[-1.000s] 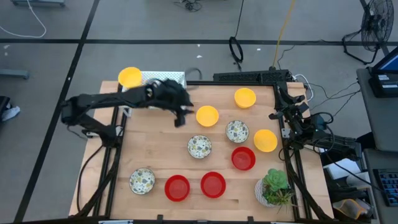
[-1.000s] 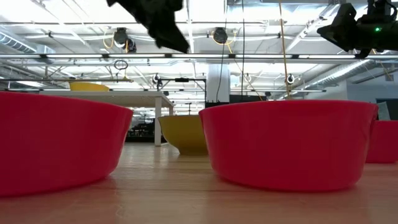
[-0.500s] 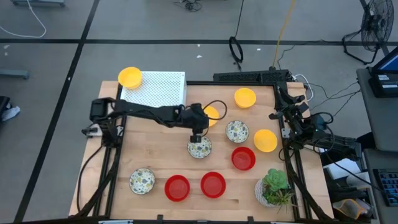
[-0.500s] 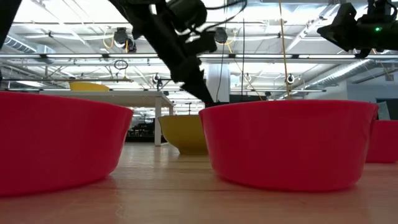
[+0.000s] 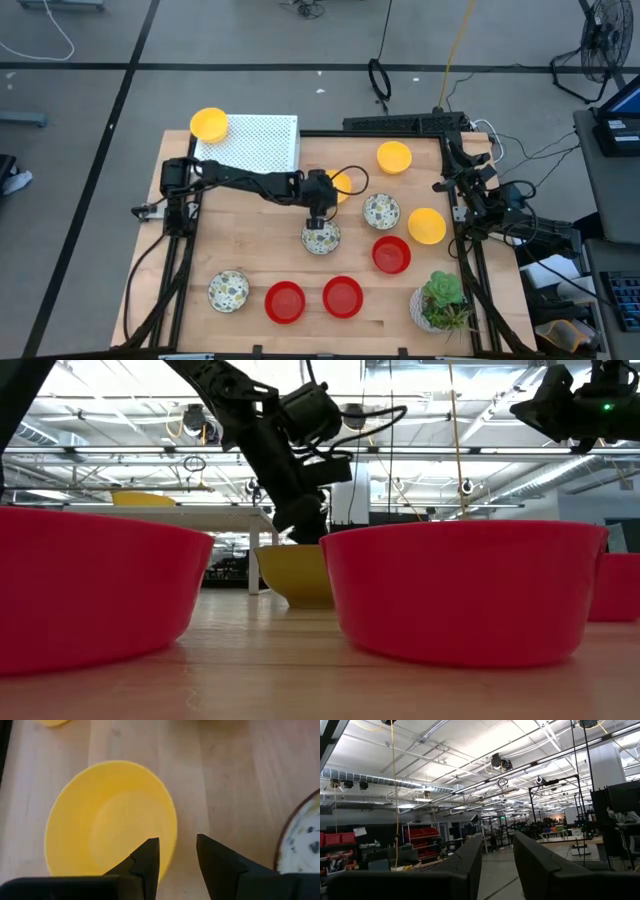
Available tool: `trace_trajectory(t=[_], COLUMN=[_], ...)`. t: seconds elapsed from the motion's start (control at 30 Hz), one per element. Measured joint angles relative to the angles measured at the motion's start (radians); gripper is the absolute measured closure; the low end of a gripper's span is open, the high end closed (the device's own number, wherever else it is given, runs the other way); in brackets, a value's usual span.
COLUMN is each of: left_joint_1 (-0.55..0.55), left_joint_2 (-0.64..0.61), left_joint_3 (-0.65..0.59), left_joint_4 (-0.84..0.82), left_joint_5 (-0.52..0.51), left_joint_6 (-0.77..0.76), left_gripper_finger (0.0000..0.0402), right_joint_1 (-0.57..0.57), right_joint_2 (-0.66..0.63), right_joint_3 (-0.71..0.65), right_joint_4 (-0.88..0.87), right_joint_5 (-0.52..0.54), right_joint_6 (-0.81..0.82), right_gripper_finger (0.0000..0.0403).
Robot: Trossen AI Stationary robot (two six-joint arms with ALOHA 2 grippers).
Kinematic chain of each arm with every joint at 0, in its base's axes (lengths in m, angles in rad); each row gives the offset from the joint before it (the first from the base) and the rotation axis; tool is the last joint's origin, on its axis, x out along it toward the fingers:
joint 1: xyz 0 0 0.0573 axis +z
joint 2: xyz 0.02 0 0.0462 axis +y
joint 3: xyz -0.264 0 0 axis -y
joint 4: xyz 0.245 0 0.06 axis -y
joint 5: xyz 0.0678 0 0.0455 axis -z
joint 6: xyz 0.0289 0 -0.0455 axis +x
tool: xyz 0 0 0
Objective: Pick & Place Mini bowls
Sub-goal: Stack the yellow bowl on top of the other yellow bowl on the shelf
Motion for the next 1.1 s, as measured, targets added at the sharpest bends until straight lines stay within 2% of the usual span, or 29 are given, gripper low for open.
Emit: trace_trajectory(t=[0.33, 0.57, 0.67, 0.83, 1.1], left_joint_1=[0.011, 0.019, 0.019, 0.019, 0.008], left_joint_2=[0.044, 0.045, 0.046, 0.046, -0.015], left_joint_3=[0.001, 0.001, 0.001, 0.001, -0.001], left_joint_4=[0.035, 0.037, 0.034, 0.027, 0.071], left_joint_5=[0.013, 0.013, 0.014, 0.037, 0.034], left_joint_6=[0.072, 0.070, 0.070, 0.049, 0.048], left_gripper_finger=[0.0268, 0.0273, 0.0304, 0.0387, 0.0396], right_joint_1=[0.000, 0.000, 0.000, 0.000, 0.000], right_joint_2=[0.000, 0.000, 0.000, 0.000, 0.000], right_joint_3=[0.000, 0.000, 0.000, 0.000, 0.000], right_joint_4=[0.000, -0.001, 0.001, -0.001, 0.000], right_joint_5=[0.000, 0.000, 0.000, 0.000, 0.000], right_joint_6=[0.000, 0.000, 0.000, 0.000, 0.000], right_gripper_finger=[0.0300, 0.0300, 0.0300, 0.0300, 0.0300])
